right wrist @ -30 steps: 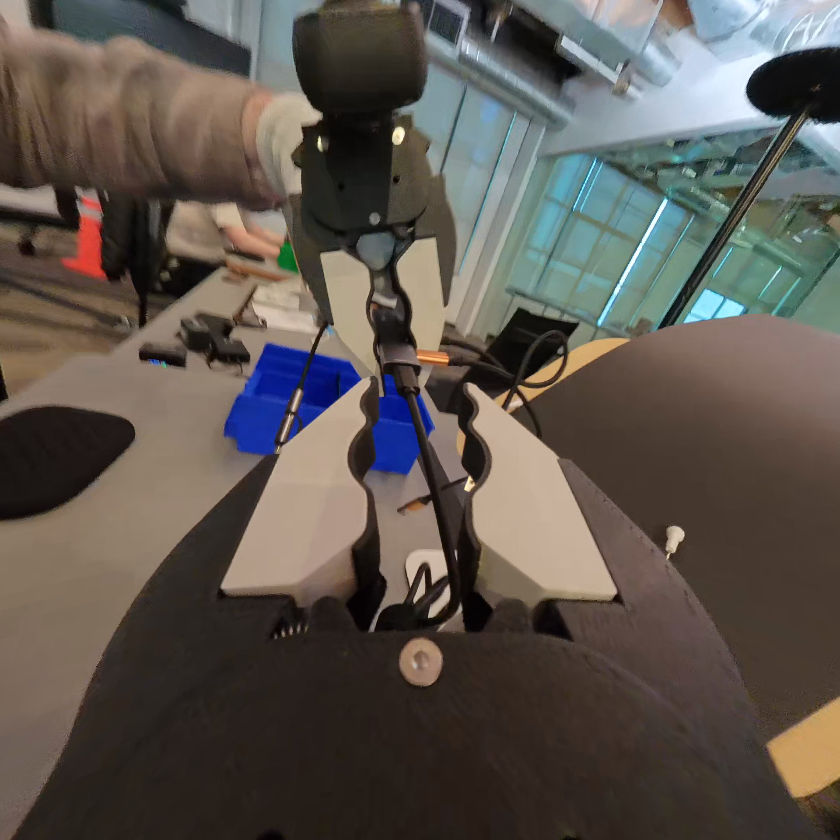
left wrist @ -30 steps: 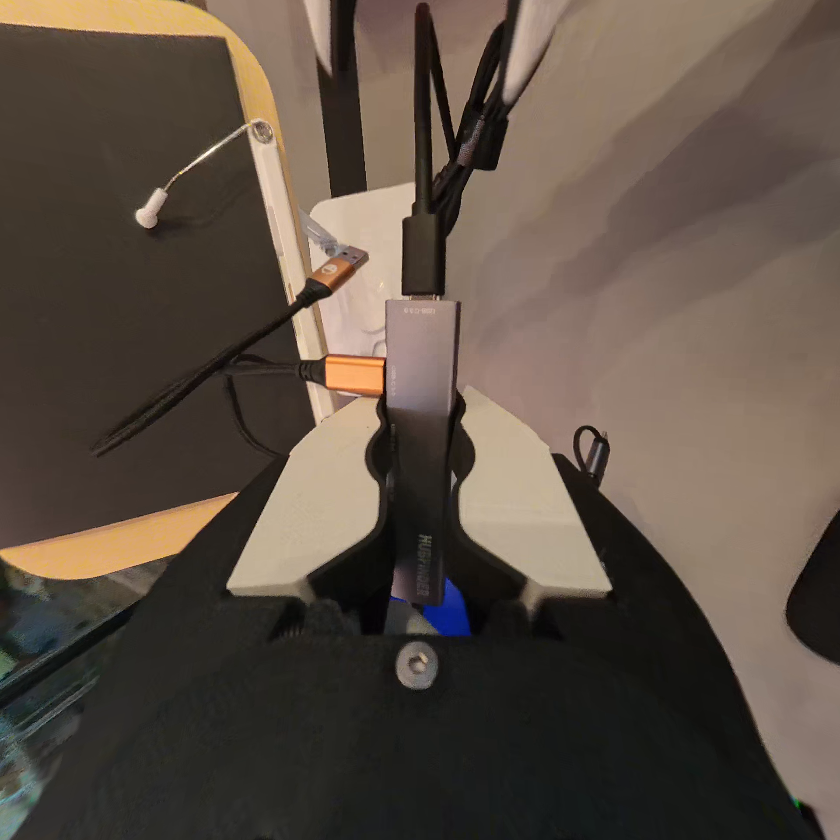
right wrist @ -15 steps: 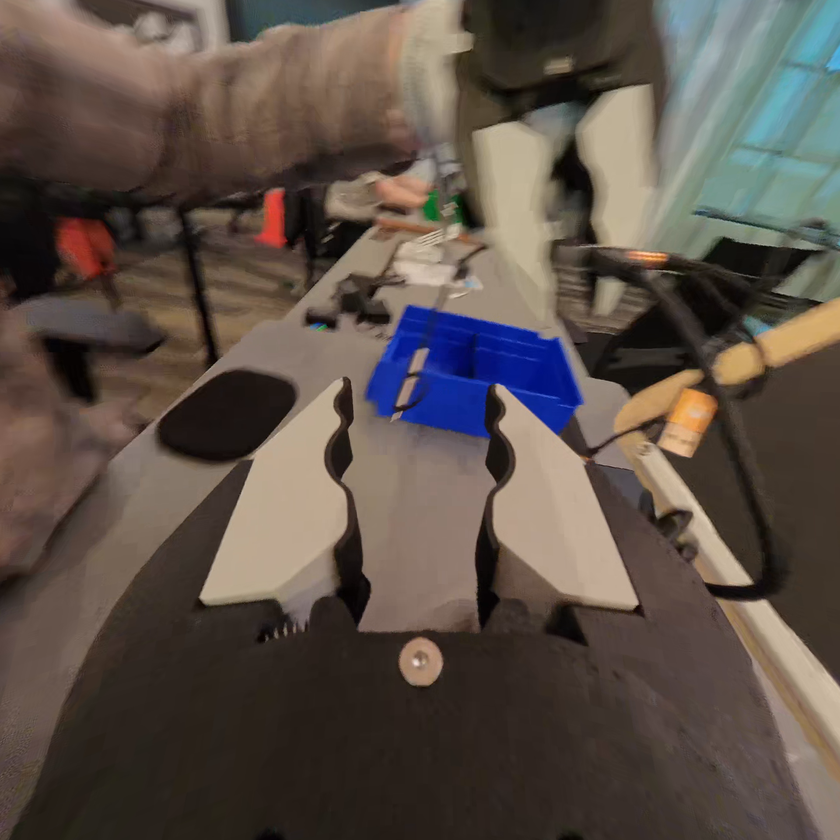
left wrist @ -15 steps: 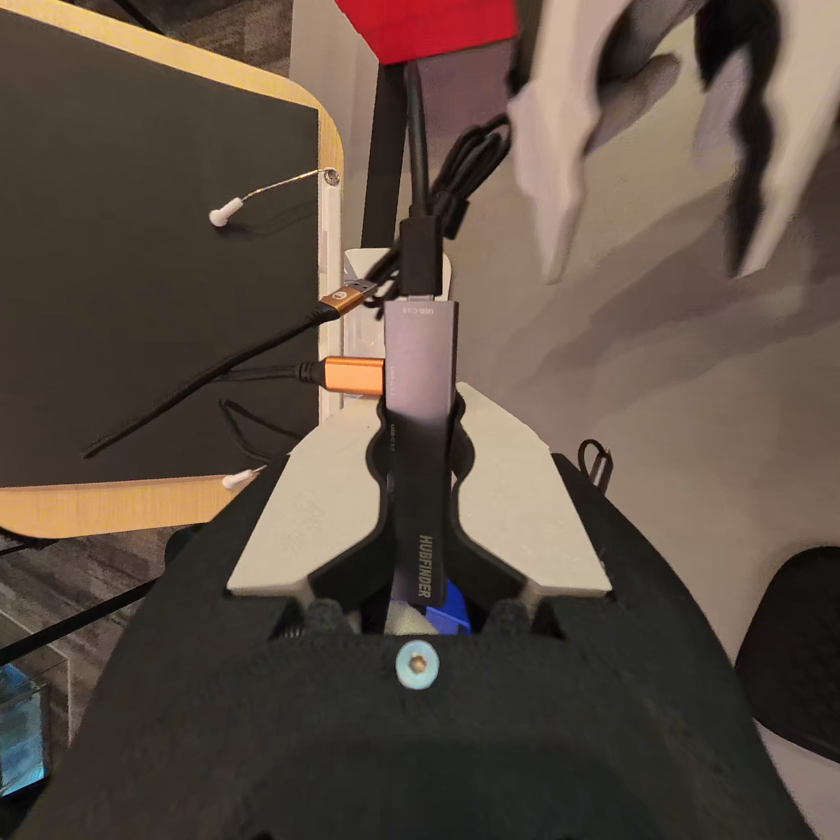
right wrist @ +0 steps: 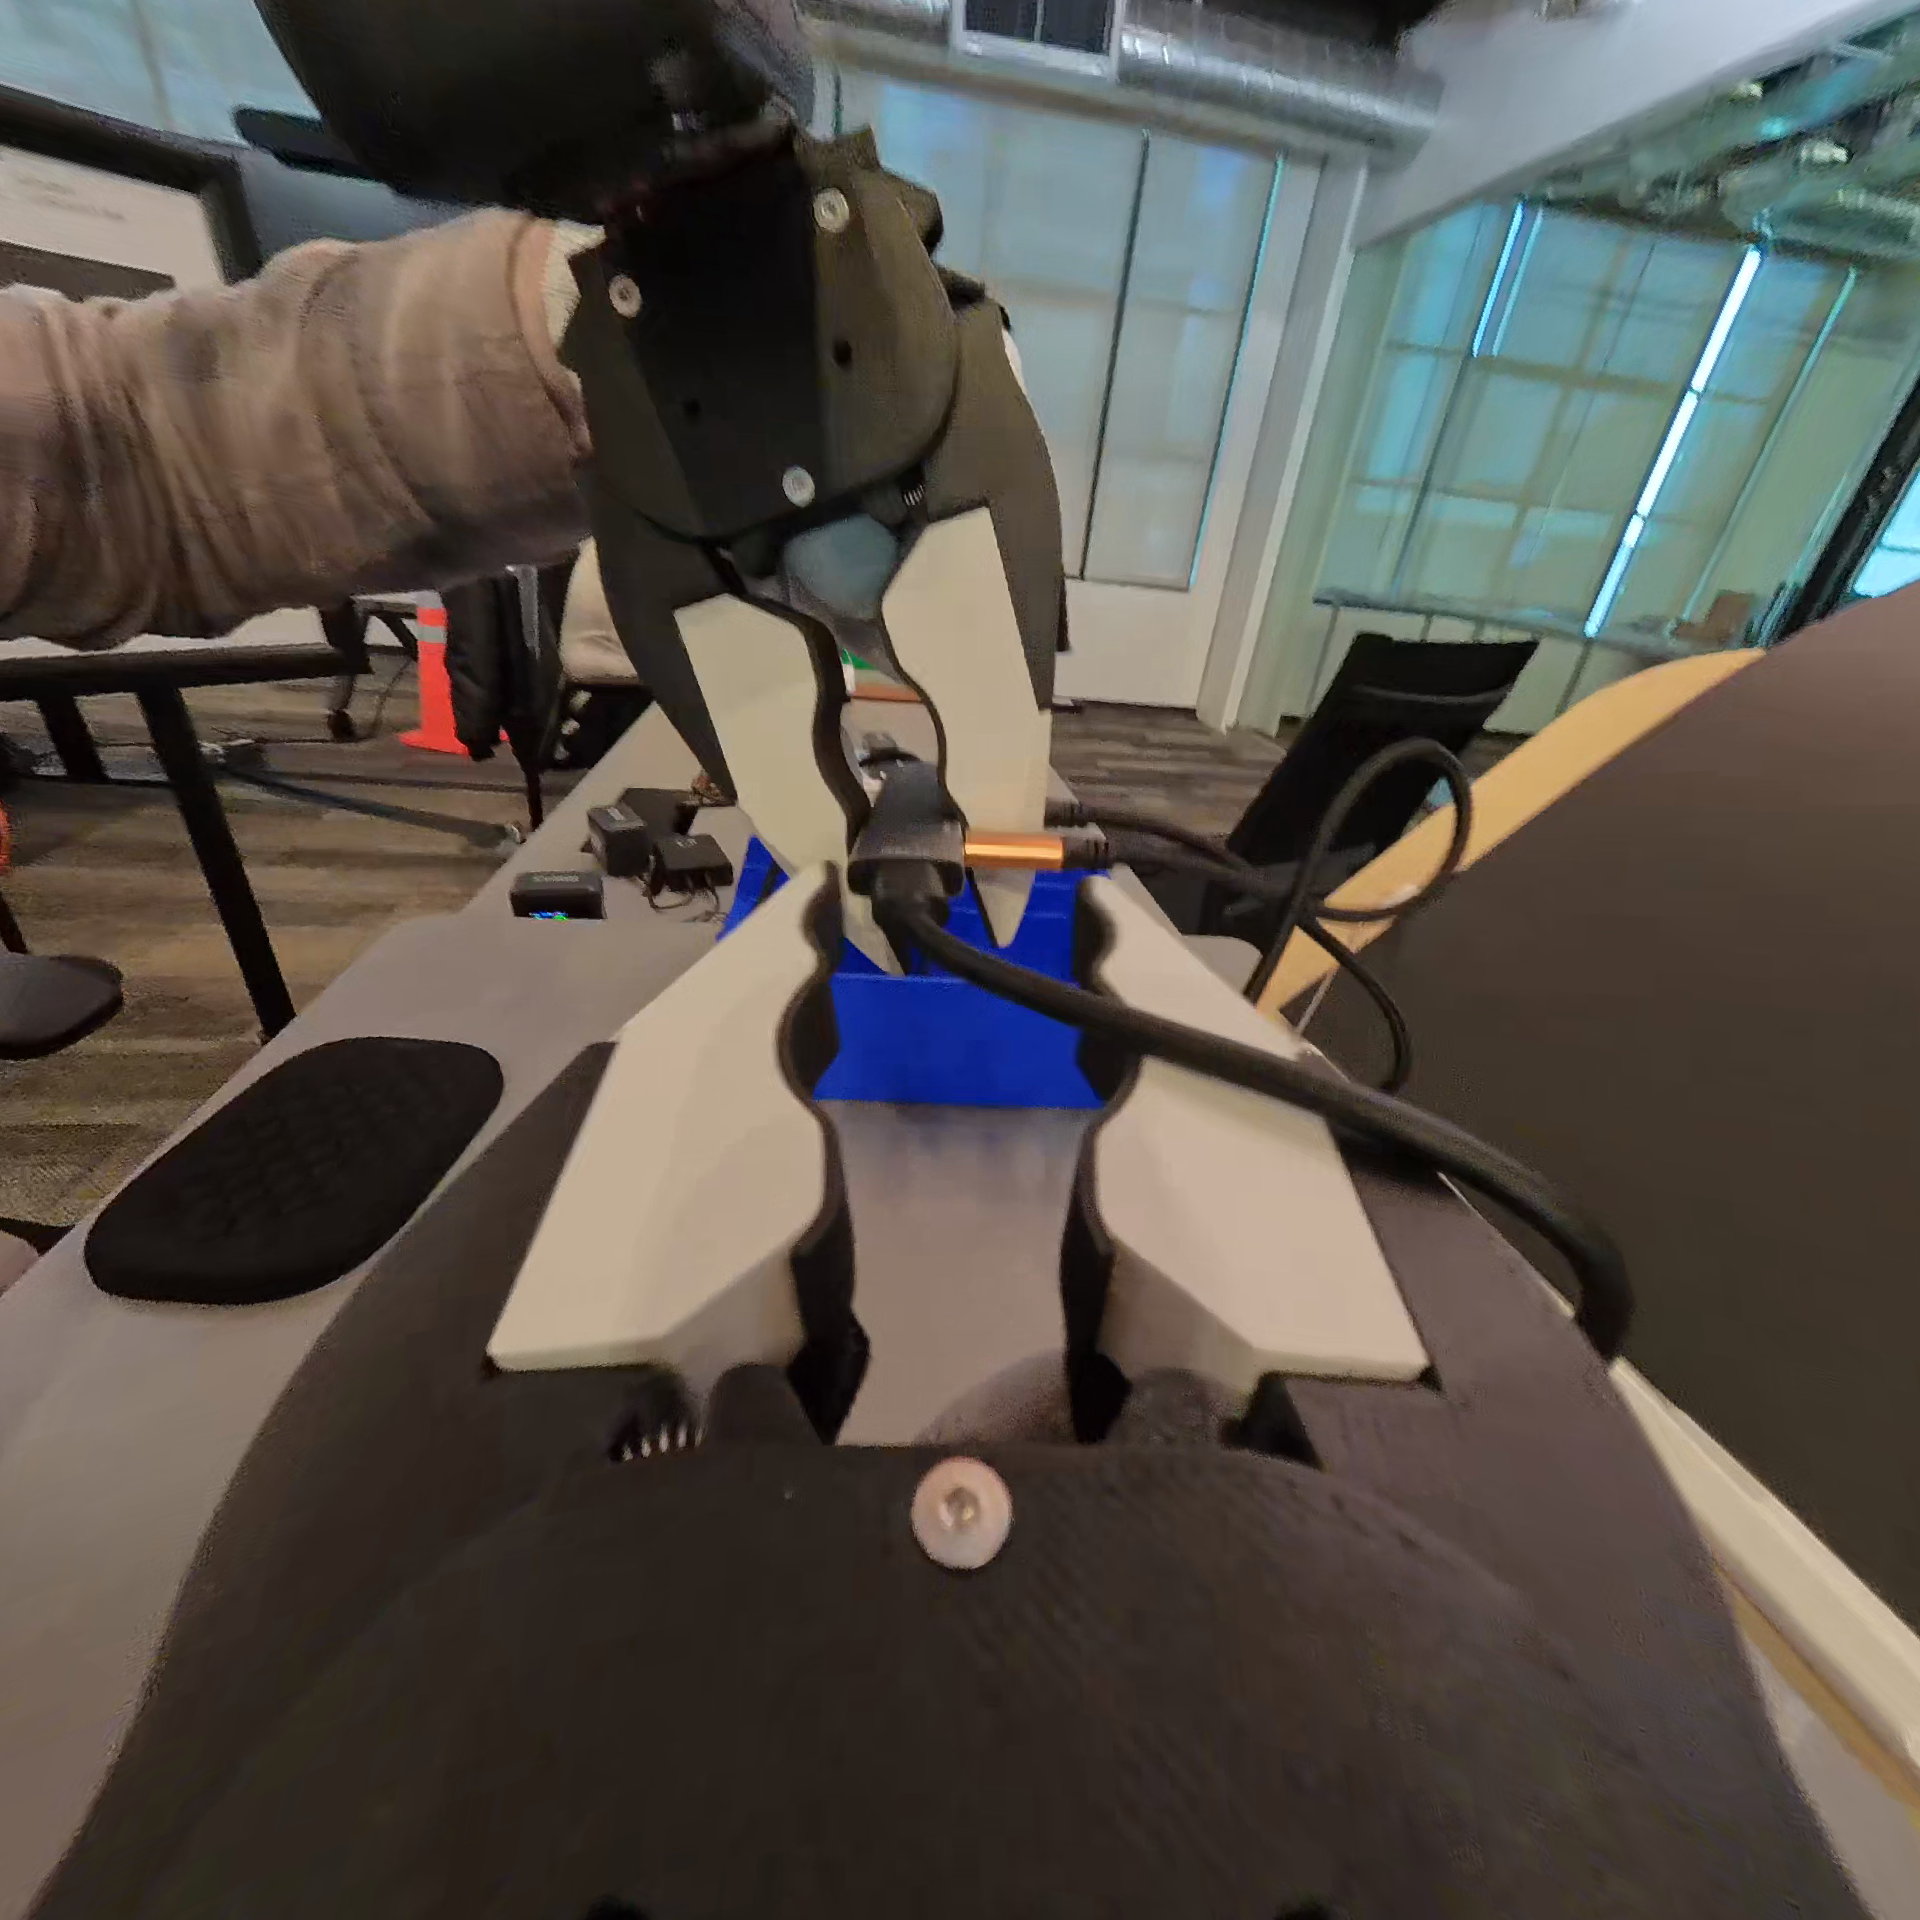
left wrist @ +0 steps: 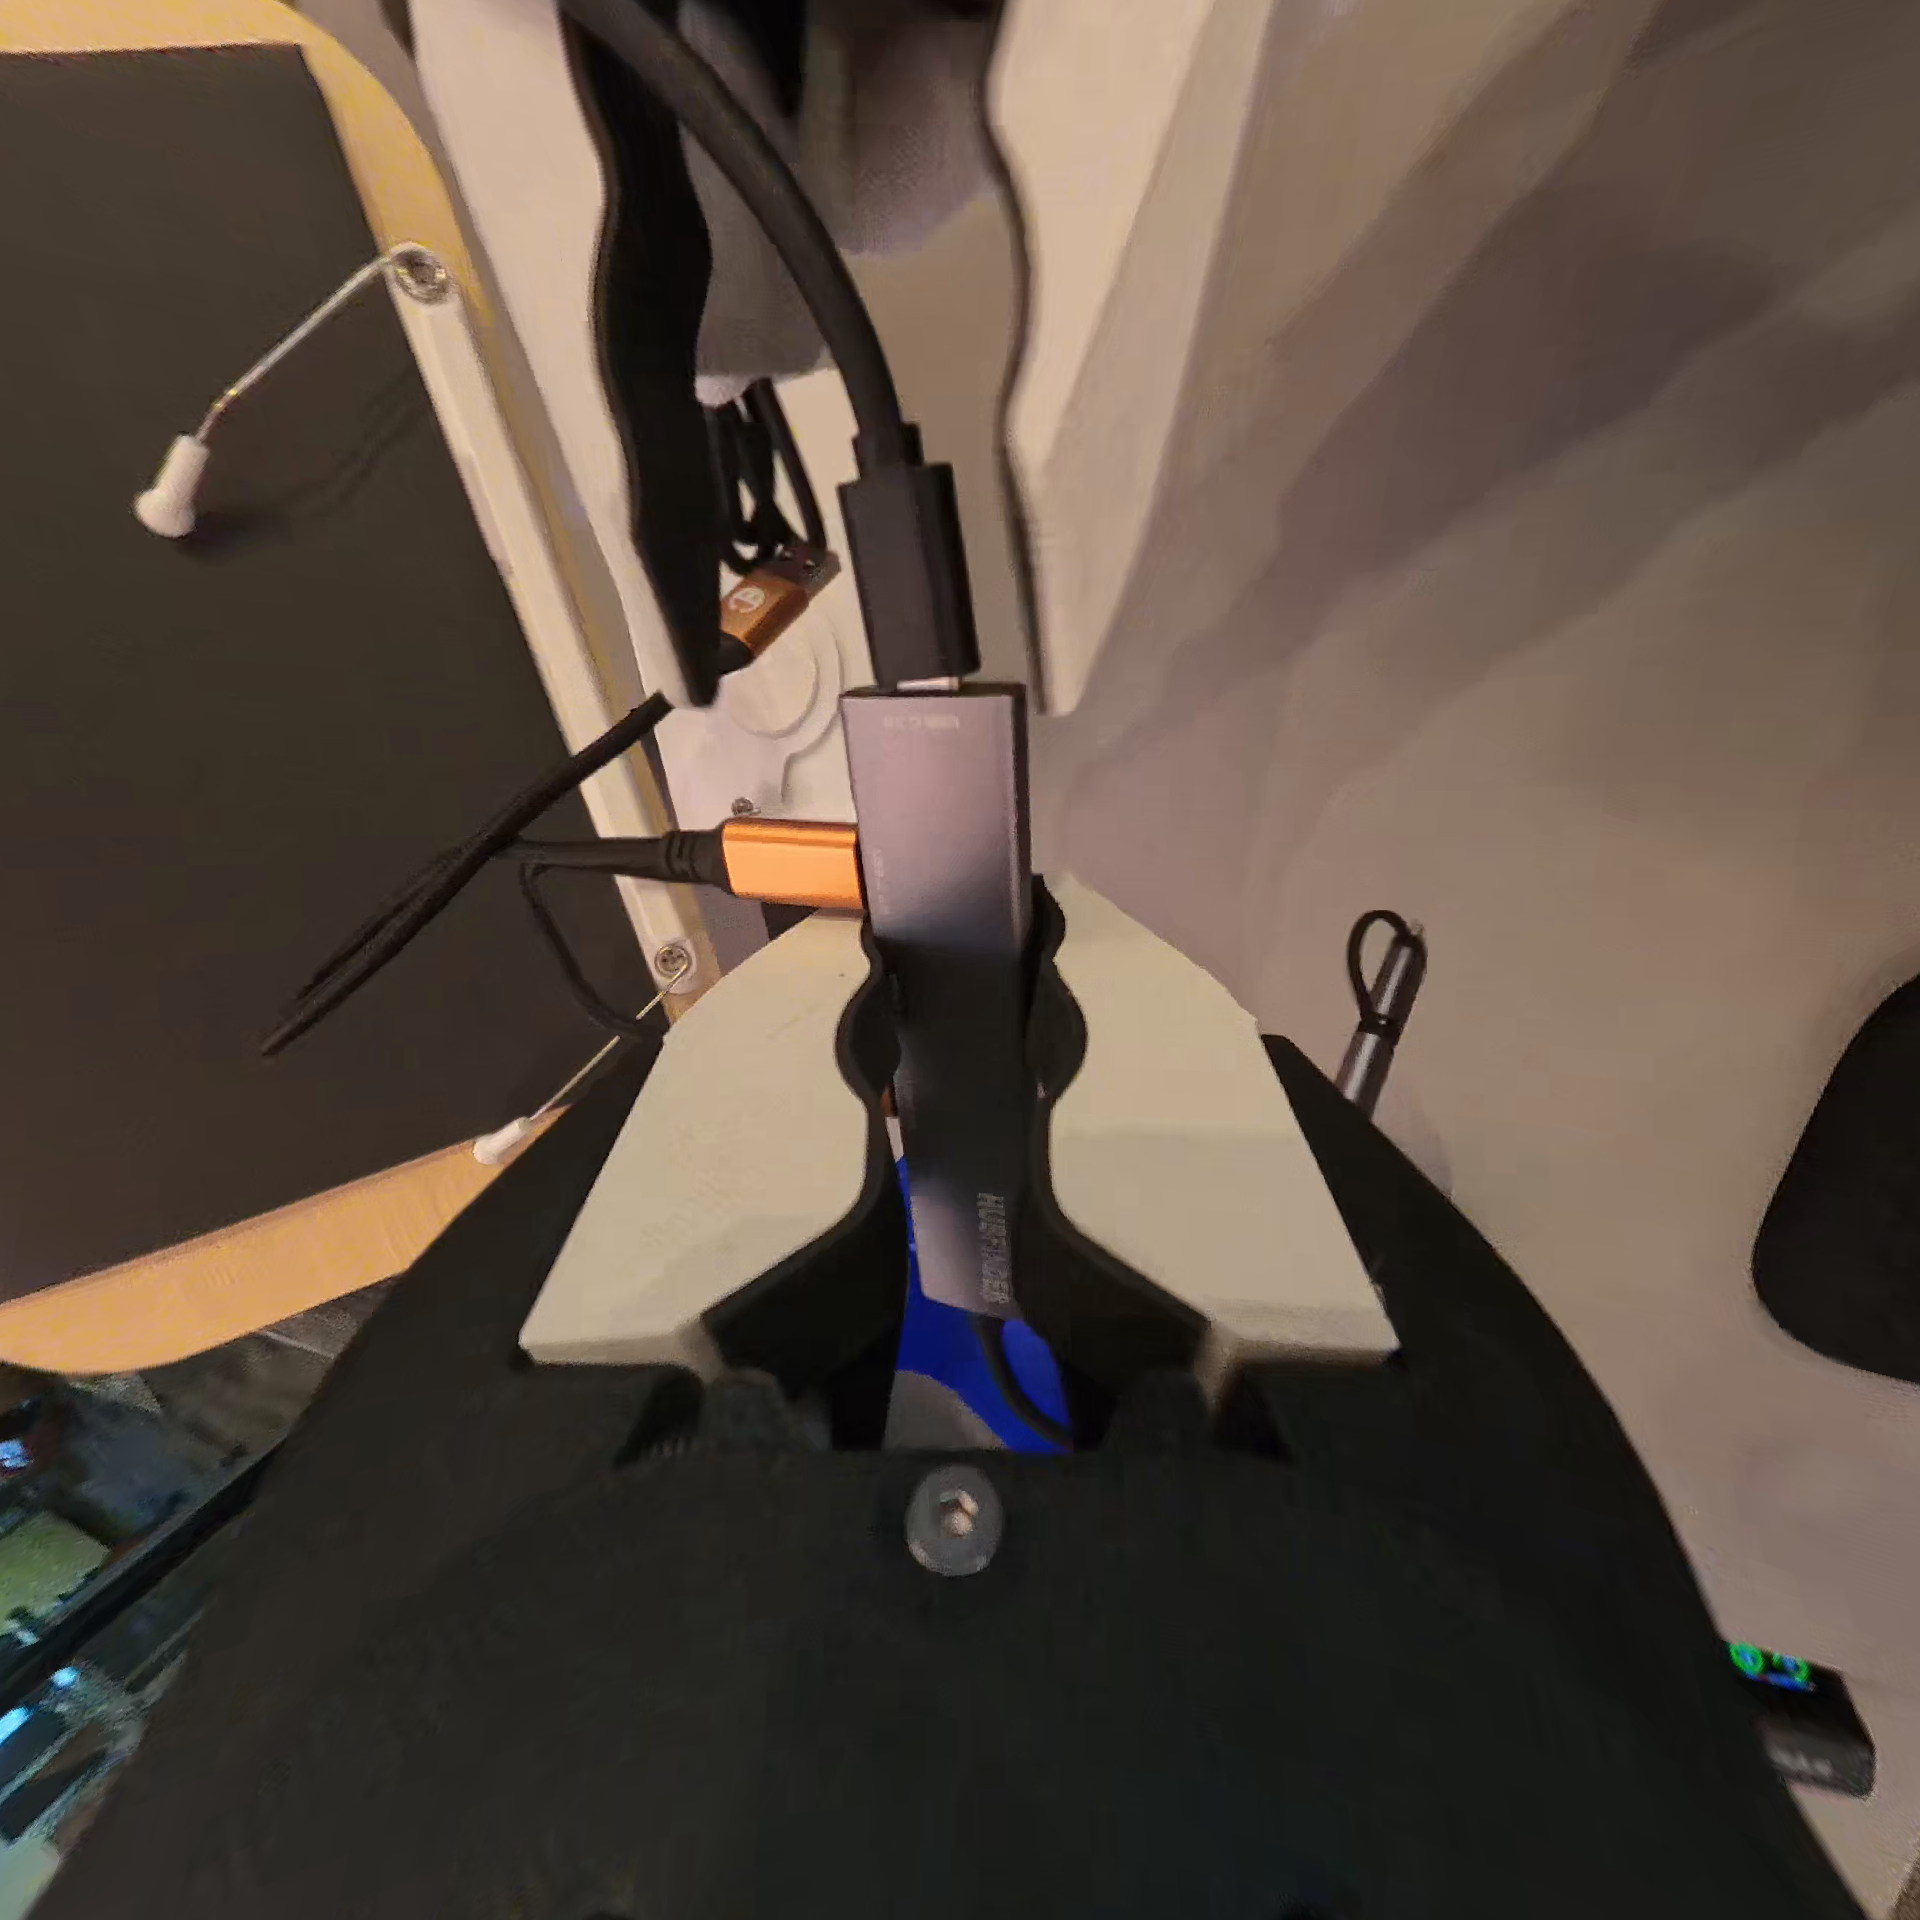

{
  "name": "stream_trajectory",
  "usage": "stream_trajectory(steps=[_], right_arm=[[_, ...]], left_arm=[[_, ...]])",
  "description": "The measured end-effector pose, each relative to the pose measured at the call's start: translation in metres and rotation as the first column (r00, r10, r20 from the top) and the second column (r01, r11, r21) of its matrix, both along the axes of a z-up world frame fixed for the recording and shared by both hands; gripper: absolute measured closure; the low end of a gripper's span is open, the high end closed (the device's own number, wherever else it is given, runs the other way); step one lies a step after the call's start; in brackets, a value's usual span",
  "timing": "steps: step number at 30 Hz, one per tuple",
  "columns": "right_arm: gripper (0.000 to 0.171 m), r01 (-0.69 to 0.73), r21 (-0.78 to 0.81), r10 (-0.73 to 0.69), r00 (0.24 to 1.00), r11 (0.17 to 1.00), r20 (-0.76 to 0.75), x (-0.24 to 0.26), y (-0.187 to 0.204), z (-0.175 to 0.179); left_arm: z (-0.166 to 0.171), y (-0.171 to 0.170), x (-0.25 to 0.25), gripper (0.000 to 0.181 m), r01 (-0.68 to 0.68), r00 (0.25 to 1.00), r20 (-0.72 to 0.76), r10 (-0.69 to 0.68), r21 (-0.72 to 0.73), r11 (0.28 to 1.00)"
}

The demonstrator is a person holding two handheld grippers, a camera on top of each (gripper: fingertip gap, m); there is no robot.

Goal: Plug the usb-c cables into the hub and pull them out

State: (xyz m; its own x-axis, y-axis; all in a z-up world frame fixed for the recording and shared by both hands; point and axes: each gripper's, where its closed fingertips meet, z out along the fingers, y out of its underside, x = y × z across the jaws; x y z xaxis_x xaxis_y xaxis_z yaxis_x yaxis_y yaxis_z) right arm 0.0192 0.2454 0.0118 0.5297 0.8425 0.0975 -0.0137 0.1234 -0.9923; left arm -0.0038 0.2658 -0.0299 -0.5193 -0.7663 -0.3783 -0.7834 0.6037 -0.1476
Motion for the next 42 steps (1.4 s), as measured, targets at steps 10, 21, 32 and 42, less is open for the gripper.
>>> stream_trajectory(steps=[10, 21, 32, 42], right_arm=[[0.155, -0.037, -0.053, 0.042, 0.994, 0.998, 0.098, -0.001, -0.011, -0.009], [0.161, -0.019, 0.048, 0.013, 0.994, 0.999, 0.109, 0.005, -0.018, 0.003], [0.161, -0.062, 0.080, 0.064, 0.998, 0.995, -0.019, 0.021, -0.024, 0.018], [0.161, 0.025, -0.017, -0.022, 0.988, 1.000, 0.155, 0.023, -0.022, 0.000]], left_arm=[[-0.014, 0.002, -0.001, 0.159, 0.016, 0.993, -0.115, -0.011, 0.043, 0.999], [-0.010, -0.005, 0.007, 0.160, 0.016, 0.994, -0.107, -0.019, -0.025, 1.000], [-0.004, -0.020, 0.035, 0.159, 0.037, 0.991, 0.130, -0.023, -0.108, 0.993], [-0.008, 0.000, 0.034, 0.161, 0.065, 0.998, -0.012, -0.064, 0.217, 0.974]])
